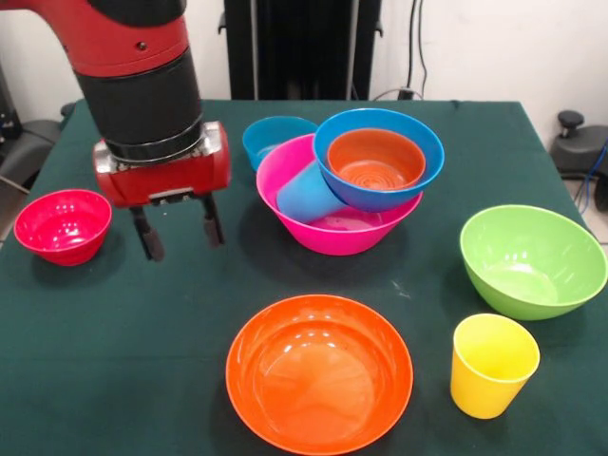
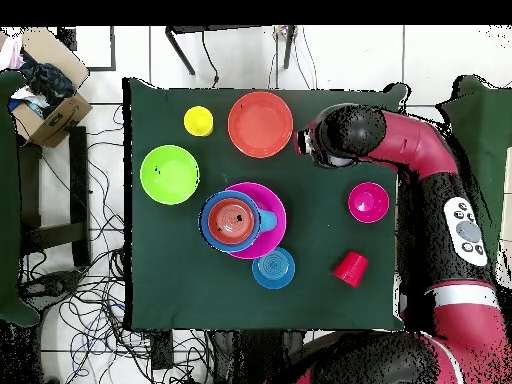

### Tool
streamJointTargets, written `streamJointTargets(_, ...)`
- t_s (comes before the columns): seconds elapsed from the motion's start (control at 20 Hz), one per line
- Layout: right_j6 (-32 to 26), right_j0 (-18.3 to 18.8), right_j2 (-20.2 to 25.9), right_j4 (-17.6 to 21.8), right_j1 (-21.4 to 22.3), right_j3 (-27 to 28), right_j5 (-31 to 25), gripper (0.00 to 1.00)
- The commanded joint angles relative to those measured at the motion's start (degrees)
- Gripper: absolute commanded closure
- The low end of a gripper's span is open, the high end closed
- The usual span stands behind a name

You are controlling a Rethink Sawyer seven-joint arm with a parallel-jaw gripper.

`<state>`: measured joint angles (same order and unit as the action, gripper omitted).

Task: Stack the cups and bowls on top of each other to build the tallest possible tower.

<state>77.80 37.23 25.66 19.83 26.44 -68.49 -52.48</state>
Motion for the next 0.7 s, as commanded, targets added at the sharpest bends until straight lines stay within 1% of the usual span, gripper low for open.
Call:
streamJointTargets(0.05,-17.86,1.06,-0.13,8.41,0.53,3.96,-6.23,0.00)
streamJointTargets(0.25,-16.38,1.32,-0.97,10.51,2.09,2.74,-5.71,0.00)
streamJointTargets(0.3,-15.92,1.66,-0.91,10.50,2.55,2.02,-5.46,0.00)
streamJointTargets(0.5,-13.51,1.49,-2.58,12.07,5.00,0.39,-6.45,0.00)
streamJointTargets(0.7,-12.16,2.69,-2.89,11.92,7.64,-3.61,-5.60,0.00)
